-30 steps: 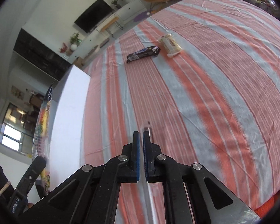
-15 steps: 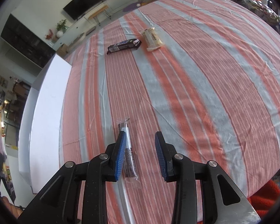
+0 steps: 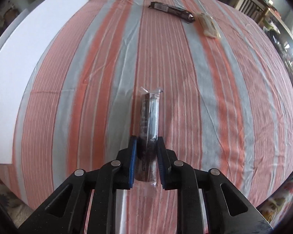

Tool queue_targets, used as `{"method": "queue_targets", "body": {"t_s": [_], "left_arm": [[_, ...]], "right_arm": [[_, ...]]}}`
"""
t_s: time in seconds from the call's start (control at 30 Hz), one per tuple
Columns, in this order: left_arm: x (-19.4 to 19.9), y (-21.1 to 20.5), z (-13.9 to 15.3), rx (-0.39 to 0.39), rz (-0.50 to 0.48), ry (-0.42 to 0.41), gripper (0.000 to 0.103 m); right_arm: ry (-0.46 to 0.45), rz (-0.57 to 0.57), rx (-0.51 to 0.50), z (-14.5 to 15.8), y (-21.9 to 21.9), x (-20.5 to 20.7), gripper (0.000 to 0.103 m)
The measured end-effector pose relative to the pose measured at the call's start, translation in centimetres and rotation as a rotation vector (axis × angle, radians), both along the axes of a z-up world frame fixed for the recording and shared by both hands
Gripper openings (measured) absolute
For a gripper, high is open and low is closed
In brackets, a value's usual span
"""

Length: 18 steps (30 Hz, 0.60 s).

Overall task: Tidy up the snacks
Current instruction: 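Carry the stick snack and sausage over the box and open both tools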

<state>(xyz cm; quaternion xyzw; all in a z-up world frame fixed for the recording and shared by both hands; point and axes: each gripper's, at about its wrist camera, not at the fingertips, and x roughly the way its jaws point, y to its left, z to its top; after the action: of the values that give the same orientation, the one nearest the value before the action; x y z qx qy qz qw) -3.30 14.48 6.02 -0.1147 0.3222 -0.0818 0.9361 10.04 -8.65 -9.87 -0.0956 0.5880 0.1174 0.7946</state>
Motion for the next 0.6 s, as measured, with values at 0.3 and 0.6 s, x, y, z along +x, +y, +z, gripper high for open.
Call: {"method": "queue_targets", "body": {"t_s": [0.3, 0.6], "left_arm": [[-1.2, 5.2, 1.5, -0.002, 0.111, -0.028, 0.012], [-1.2, 13.8, 0.6, 0.081, 0.32, 0.008, 0.012]], "right_arm": [[-0.027, -0.161, 0.456, 4.5, -4.9, -1.5, 0.017], [-0.13, 0.063, 0.782, 16.7, 6.7, -2.6, 0.018]]}}
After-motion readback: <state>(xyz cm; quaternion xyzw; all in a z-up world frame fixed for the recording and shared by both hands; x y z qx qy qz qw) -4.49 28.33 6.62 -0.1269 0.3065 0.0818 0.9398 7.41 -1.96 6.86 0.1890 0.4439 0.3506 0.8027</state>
